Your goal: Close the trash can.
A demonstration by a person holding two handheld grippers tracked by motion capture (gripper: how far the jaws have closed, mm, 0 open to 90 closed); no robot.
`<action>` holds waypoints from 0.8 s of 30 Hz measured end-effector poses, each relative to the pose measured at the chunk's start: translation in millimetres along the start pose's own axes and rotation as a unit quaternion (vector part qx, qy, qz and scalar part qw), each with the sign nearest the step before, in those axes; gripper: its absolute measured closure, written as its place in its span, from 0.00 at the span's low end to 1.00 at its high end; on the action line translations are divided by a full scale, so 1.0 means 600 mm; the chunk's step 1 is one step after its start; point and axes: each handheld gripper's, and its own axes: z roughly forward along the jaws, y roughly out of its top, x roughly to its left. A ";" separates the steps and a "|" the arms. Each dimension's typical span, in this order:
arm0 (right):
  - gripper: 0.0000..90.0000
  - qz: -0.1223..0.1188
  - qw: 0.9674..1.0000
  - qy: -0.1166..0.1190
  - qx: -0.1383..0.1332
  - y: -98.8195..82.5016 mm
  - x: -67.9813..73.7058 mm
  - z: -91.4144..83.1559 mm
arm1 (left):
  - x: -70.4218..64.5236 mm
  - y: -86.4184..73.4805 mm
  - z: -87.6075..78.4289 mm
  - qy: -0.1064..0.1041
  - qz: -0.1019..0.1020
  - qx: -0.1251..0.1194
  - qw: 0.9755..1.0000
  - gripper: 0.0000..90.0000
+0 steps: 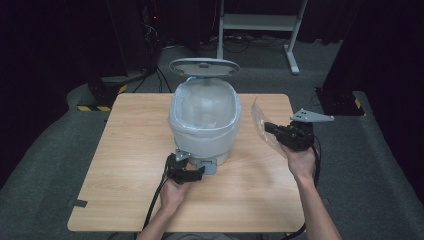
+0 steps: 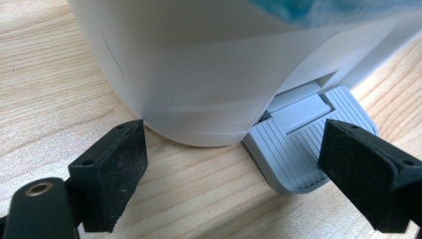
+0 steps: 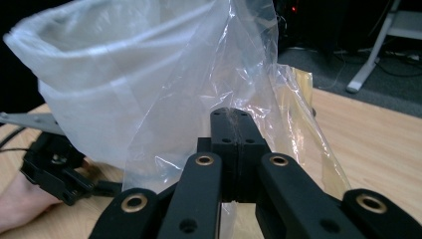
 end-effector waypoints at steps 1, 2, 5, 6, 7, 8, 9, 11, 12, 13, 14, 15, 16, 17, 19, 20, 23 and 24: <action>1.00 -0.001 1.000 0.002 -0.001 0.004 0.001 -0.001 | 0.000 0.000 0.000 0.000 0.000 0.000 1.000 0.13; 1.00 -0.003 1.000 0.002 -0.003 0.011 0.002 -0.004 | 0.000 0.000 0.000 0.000 -0.001 0.000 1.000 0.13; 1.00 -0.012 1.000 0.002 -0.007 0.028 0.008 -0.010 | 0.000 0.000 0.000 0.000 -0.001 0.000 1.000 0.13; 1.00 -0.014 1.000 0.002 -0.008 0.033 0.011 -0.012 | 0.000 0.000 0.000 0.000 -0.001 0.000 1.000 0.13; 1.00 -0.017 1.000 0.001 -0.009 0.037 0.013 -0.014 | 0.000 0.000 0.000 0.000 -0.001 0.000 1.000 0.13; 1.00 -0.022 1.000 0.002 -0.011 0.043 0.016 -0.016 | 0.000 0.000 0.000 0.000 0.000 0.000 1.000 0.13; 1.00 -0.025 1.000 0.003 -0.012 0.048 0.018 -0.018 | 0.000 0.000 0.000 0.000 -0.001 0.000 1.000 0.13; 1.00 -0.030 0.999 0.005 -0.014 0.057 0.022 -0.019 | 0.000 0.000 0.000 0.000 -0.001 -0.001 1.000 0.13; 1.00 -0.033 0.999 0.007 -0.015 0.062 0.024 -0.019 | 0.000 0.000 0.000 0.000 -0.001 -0.001 1.000 0.14; 1.00 -0.036 0.999 0.006 -0.015 0.066 0.027 -0.019 | 0.000 0.000 0.000 0.000 -0.001 -0.001 1.000 0.14; 1.00 -0.040 0.999 0.006 -0.015 0.069 0.029 -0.019 | 0.000 0.000 0.000 0.000 -0.001 -0.001 1.000 0.14; 1.00 -0.042 0.999 0.007 -0.016 0.072 0.031 -0.018 | 0.000 0.000 0.000 0.000 -0.001 -0.001 1.000 0.14; 1.00 -0.043 0.999 0.007 -0.016 0.075 0.033 -0.017 | 0.000 0.000 0.000 0.000 -0.001 -0.001 1.000 0.14; 1.00 -0.046 0.999 0.007 -0.015 0.077 0.034 -0.017 | 0.000 0.000 0.000 0.000 -0.001 -0.001 1.000 0.14; 1.00 -0.049 0.999 0.007 -0.013 0.080 0.037 -0.015 | 0.000 0.000 0.000 0.000 -0.002 -0.002 1.000 0.14; 1.00 -0.050 0.999 0.007 -0.013 0.082 0.039 -0.015 | 0.000 0.000 0.000 0.000 -0.002 -0.002 1.000 0.14; 1.00 -0.055 0.998 0.009 -0.013 0.087 0.042 -0.014 | 0.000 0.000 0.000 -0.001 -0.002 -0.002 1.000 0.14; 1.00 -0.057 0.998 0.009 -0.012 0.090 0.042 -0.014 | 0.000 0.000 0.000 0.000 -0.002 -0.002 1.000 0.14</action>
